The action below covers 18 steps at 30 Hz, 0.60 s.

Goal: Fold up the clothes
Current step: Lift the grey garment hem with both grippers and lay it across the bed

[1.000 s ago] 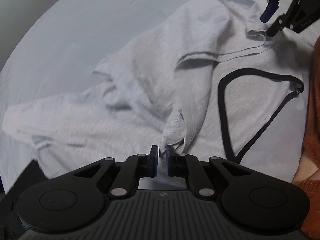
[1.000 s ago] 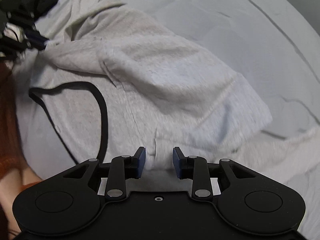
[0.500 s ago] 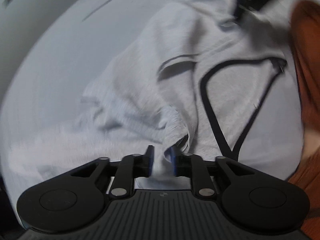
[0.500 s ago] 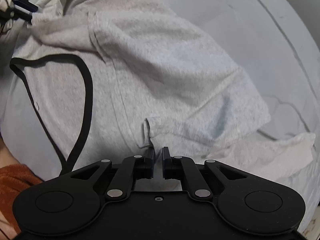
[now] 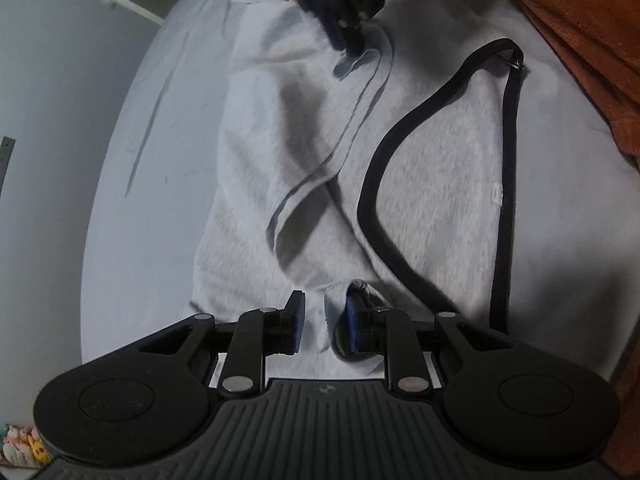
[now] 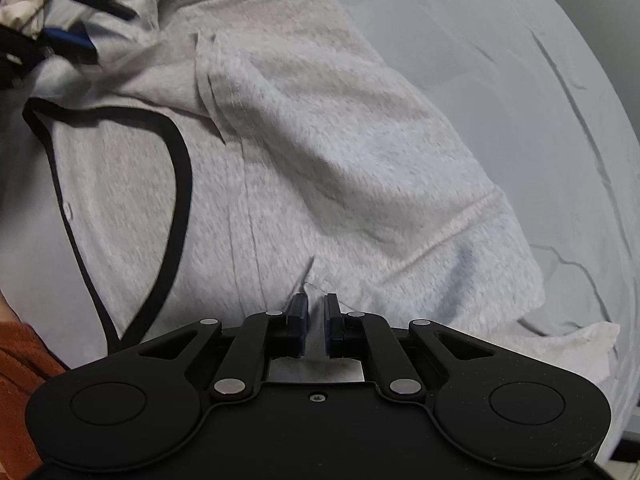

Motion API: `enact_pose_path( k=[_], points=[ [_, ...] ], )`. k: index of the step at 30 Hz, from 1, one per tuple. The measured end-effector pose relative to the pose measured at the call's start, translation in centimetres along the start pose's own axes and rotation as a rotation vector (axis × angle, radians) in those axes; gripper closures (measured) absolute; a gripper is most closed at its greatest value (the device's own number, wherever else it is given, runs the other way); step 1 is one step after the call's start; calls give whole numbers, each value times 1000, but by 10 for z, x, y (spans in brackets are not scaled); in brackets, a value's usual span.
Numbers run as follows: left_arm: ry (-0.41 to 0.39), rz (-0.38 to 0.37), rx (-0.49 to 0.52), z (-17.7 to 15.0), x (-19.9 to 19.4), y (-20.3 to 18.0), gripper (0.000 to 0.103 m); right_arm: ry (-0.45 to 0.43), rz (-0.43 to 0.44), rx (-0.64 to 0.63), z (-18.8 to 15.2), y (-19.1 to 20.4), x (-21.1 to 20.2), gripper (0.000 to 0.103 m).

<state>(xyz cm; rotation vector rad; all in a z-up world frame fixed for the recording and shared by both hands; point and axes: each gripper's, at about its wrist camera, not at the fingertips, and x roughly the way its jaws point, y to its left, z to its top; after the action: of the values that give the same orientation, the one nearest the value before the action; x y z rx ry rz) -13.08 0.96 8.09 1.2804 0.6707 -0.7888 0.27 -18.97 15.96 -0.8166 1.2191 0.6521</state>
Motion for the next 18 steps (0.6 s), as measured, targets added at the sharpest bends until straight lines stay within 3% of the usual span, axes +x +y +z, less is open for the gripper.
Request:
enact_pose_path(
  k=[3, 6, 9, 15, 18],
  points=[
    [10, -16, -19, 0, 8, 3, 83, -1, -24, -17, 5, 1, 5, 97],
    [13, -50, -97, -5, 13, 11, 97, 7, -32, -23, 8, 3, 10, 96],
    [8, -68, -205, -12, 9, 26, 101, 20, -19, 17, 11, -2, 12, 103],
    [-3, 1, -563, -53, -13, 87, 102, -59, -74, 174, 2, -37, -26, 103],
    [-2, 52, -690, -72, -25, 113, 102, -101, -132, 313, -13, -73, -56, 103]
  ],
)
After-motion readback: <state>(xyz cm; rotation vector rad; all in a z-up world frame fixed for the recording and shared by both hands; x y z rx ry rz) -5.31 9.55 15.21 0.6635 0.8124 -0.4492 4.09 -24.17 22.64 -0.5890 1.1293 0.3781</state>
